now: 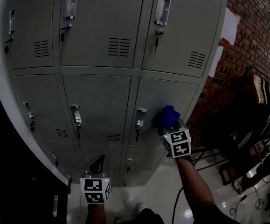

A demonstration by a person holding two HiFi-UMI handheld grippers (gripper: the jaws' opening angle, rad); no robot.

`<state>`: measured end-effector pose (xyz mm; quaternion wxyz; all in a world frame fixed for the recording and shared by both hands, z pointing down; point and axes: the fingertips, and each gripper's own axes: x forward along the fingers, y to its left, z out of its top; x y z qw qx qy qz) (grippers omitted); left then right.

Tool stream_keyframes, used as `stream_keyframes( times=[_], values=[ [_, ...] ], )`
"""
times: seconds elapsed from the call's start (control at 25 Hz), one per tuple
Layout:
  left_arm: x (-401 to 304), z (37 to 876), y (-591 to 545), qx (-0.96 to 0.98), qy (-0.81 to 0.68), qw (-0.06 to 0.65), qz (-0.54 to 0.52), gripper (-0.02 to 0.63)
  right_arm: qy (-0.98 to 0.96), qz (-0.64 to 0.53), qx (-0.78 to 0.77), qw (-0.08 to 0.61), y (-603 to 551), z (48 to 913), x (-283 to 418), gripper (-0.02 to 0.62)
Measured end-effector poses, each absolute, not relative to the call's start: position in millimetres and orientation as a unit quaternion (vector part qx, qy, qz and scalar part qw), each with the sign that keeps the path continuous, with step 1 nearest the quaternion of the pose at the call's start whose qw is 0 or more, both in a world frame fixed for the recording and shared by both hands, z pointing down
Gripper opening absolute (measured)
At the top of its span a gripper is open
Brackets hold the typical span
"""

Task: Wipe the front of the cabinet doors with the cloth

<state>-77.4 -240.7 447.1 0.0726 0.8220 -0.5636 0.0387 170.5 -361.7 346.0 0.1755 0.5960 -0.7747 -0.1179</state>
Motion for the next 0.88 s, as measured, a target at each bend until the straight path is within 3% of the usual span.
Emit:
stream_keyframes(
  times=[0.16,0.32,0.6,0.88],
  values=[
    [-67.6,446.7,-239.9,0.827,-0.557,0.07,0.04,0.014,-0.733,-0.098,0.643,0.197,-358.3,366.8,244.2,0.084],
    [-60.0,445.7,-239.3,0.831,-0.55,0.065,0.043,0.014,-0.715,-0.081,0.657,0.225,-368.9,394.0,271.8,0.084],
    [-55.1,454.1,-237.3,0.832,-0.548,0.072,0.052,0.014,-0.71,-0.061,0.67,0.209,-377.4,400.5,264.3,0.083],
    [-40.6,450.9,-235.2,0.841,-0.534,0.069,0.05,0.014,-0.743,-0.067,0.636,0.198,-380.5,397.7,209.9,0.084]
  ],
)
